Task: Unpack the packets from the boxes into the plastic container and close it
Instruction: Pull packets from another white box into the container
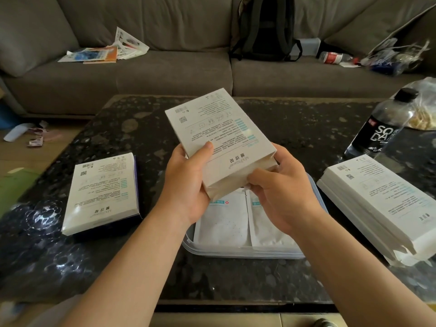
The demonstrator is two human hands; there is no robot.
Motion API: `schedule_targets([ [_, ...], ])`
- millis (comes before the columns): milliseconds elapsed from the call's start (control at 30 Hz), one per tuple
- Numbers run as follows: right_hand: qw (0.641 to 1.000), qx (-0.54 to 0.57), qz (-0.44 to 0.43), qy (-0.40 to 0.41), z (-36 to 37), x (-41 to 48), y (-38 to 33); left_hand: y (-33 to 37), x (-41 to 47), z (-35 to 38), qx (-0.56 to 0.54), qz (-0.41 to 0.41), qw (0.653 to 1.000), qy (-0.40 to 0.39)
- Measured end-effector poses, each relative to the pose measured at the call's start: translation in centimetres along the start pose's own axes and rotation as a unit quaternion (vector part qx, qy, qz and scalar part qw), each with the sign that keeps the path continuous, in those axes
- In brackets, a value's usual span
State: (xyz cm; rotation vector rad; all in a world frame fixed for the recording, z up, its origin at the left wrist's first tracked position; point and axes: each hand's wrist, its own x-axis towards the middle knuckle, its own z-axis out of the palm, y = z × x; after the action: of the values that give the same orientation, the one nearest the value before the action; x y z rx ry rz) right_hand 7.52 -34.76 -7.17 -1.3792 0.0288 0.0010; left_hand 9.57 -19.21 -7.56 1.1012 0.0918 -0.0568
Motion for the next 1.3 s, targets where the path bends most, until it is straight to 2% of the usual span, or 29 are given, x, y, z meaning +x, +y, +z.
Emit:
schedule_targets([
  [267, 0.998, -0.01, -0.024, -0.065, -0.7, 0.0, -0.7, 0.5, -0.2, -0.3, -0.03, -0.066, 0.997, -0.003],
  [400, 0.991, -0.119, -0.052, -0.024, -1.1, 0.2, -0.9, 0.9, -0.2, -0.5, -0.056, -0.12, 0.991, -0.033],
  [567, 0.929, -0.345, -0.127, 0.04, -2.1, 0.6, -1.2, 1.1, -0.4, -0.4, -0.052, -0.143, 0.986, -0.064],
  [733, 0.874, -0.446, -0.175, 0.082, -2.7, 0.6, -1.2, 1.3, -0.9, -0.1, -0.045, -0.165, 0.982, -0.074],
  [800, 0.841, -0.489, -0.209, 0.097, -2.7, 0.5, -1.2, 1.2, -1.0, 0.0, -0.058, -0.171, 0.981, -0.066],
  [867, 0.825, -0.51, -0.226, 0.095, -2.8, 0.5, -1.2, 1.0, -1.0, 0.0, -0.077, -0.173, 0.981, -0.052],
  [933, 0.836, -0.5, -0.212, 0.072, -2.9, 0.6, -1.2, 0.9, -0.9, -0.1, -0.09, -0.164, 0.981, -0.039],
  [1033, 0.899, -0.401, -0.169, 0.053, -2.7, 0.6, -1.7, 0.9, -0.8, -0.2, -0.081, -0.146, 0.986, -0.027],
  [1067, 0.908, -0.38, -0.166, 0.067, -2.7, 0.6, -1.8, 0.9, -0.7, -0.2, -0.077, -0.142, 0.987, -0.025],
  [1167, 0.907, -0.367, -0.181, 0.099, -2.5, 0.8, -1.9, 0.9, -0.7, -0.2, -0.078, -0.143, 0.986, -0.025],
  [1300, 0.928, -0.32, -0.163, 0.096, -2.7, 1.0, -1.8, 0.8, -0.5, -0.3, -0.089, -0.147, 0.985, -0.02],
])
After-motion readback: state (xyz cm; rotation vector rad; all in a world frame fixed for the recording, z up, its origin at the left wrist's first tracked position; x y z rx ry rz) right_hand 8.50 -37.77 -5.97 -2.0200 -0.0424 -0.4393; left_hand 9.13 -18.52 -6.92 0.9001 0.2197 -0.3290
